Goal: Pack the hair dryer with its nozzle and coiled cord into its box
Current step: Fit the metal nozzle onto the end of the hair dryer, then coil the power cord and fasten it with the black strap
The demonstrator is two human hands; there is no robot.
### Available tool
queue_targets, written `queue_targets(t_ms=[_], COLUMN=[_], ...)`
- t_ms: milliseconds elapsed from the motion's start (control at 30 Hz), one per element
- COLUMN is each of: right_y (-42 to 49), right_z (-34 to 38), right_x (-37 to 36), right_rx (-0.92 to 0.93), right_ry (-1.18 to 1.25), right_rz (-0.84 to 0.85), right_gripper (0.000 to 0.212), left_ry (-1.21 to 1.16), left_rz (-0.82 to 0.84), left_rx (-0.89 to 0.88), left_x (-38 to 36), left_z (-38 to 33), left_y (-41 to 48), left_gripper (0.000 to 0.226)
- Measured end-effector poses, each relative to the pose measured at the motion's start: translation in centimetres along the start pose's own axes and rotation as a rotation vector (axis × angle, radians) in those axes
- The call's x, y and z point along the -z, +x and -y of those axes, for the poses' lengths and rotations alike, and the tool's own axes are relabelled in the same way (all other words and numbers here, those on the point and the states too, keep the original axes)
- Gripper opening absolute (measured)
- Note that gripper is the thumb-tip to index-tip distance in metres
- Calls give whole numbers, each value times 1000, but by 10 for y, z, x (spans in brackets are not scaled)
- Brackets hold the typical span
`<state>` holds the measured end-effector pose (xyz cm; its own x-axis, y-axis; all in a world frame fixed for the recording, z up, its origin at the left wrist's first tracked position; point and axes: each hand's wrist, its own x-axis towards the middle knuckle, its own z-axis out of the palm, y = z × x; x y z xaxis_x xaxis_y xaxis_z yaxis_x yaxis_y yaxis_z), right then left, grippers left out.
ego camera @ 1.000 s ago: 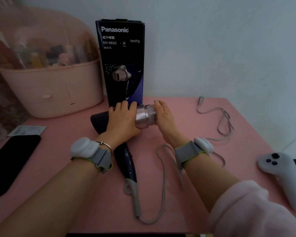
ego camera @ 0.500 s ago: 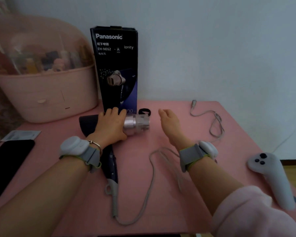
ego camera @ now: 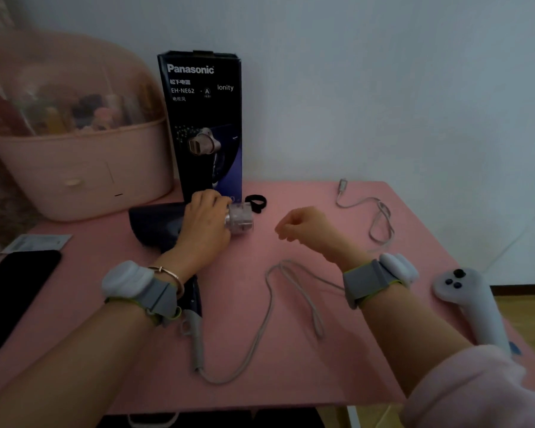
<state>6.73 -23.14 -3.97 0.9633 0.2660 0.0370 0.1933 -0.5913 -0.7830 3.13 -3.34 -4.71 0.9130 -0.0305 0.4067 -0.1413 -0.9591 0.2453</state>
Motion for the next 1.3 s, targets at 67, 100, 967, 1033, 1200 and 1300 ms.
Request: queue_targets(t_ms=[67, 100, 967, 1033, 1200, 1300], right_y=[-5, -7, -30, -30, -32, -31], right_z=[10, 13, 55, 50, 54, 59], right_x=[-6, -10, -40, -42, -50, -52], right_rx=[64, 89, 48, 1, -34, -14], right_ry=[-135, -244, 480, 562, 684, 811], right_rz=[105, 166, 71, 98, 84, 116], right_gripper=[18, 22, 12, 22, 8, 14], left_ry=[-149, -210, -1502, -1500, -1408, -1320], left_rz=[-54, -6, 198, 202, 333, 311], left_rx=[64, 92, 616, 617, 511, 528], left_x=[3, 4, -8, -9, -5, -5], left_z=[-11, -16, -40, -39, -41, -41], left_y=[-7, -11, -71, -72, -71, -70], left_gripper=[29, 23, 31, 40, 39, 23])
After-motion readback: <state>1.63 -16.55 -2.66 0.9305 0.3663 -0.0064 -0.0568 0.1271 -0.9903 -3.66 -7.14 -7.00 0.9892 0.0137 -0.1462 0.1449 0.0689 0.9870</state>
